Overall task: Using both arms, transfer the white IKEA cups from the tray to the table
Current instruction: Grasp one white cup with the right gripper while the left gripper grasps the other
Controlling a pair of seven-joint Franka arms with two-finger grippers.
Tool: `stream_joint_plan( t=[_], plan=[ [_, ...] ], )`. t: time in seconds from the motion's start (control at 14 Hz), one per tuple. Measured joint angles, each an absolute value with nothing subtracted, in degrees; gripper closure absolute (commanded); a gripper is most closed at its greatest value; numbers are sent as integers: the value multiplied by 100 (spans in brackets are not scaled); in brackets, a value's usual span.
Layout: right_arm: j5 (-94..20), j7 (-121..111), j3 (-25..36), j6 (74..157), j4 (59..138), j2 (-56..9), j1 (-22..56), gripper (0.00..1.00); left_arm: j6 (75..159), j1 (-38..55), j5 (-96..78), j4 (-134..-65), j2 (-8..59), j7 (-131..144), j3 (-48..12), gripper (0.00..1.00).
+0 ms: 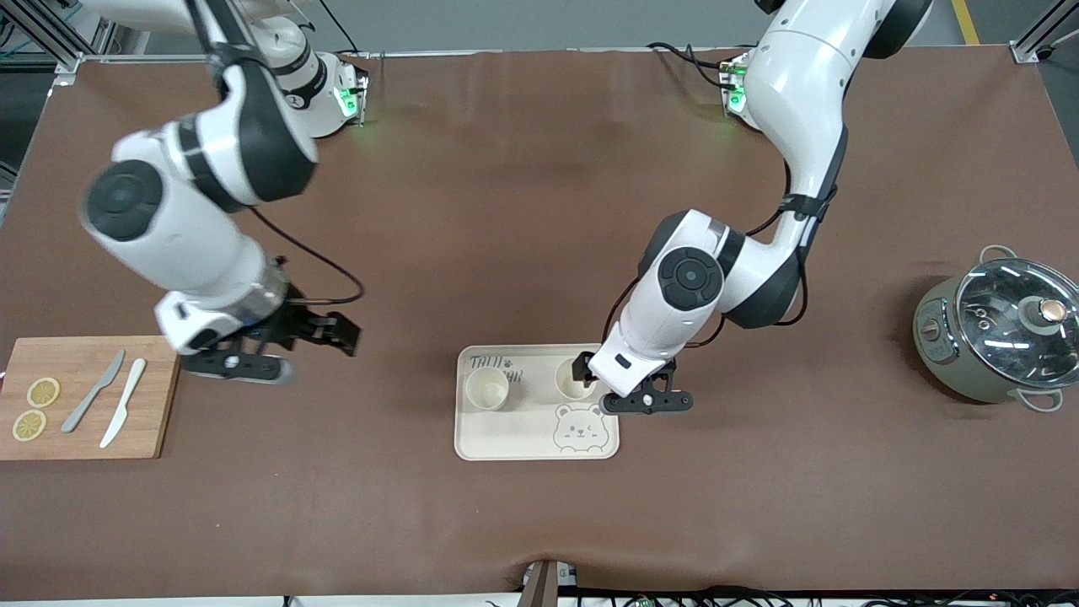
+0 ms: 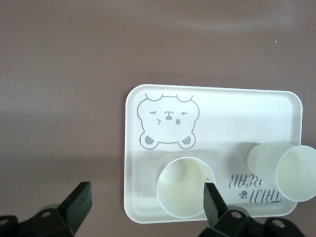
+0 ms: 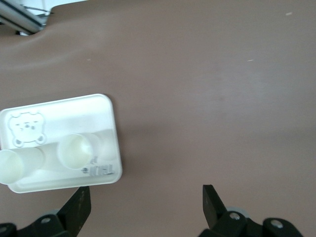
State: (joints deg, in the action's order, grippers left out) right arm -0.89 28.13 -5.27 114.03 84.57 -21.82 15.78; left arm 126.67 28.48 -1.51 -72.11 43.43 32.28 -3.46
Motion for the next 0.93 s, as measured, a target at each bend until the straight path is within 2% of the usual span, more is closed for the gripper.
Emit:
stream_joint_plan(
  t=[0.29, 0.93],
  plan=[
    [-85, 3557, -524, 11835, 8460, -2574, 2082, 0, 12884, 2855, -151, -7200, 4572, 3228, -331, 0],
    [-10, 3612, -515, 12409, 8458, -3170, 2379, 0, 13150, 3036, -151, -7193, 5034, 3228, -331, 0]
  ],
)
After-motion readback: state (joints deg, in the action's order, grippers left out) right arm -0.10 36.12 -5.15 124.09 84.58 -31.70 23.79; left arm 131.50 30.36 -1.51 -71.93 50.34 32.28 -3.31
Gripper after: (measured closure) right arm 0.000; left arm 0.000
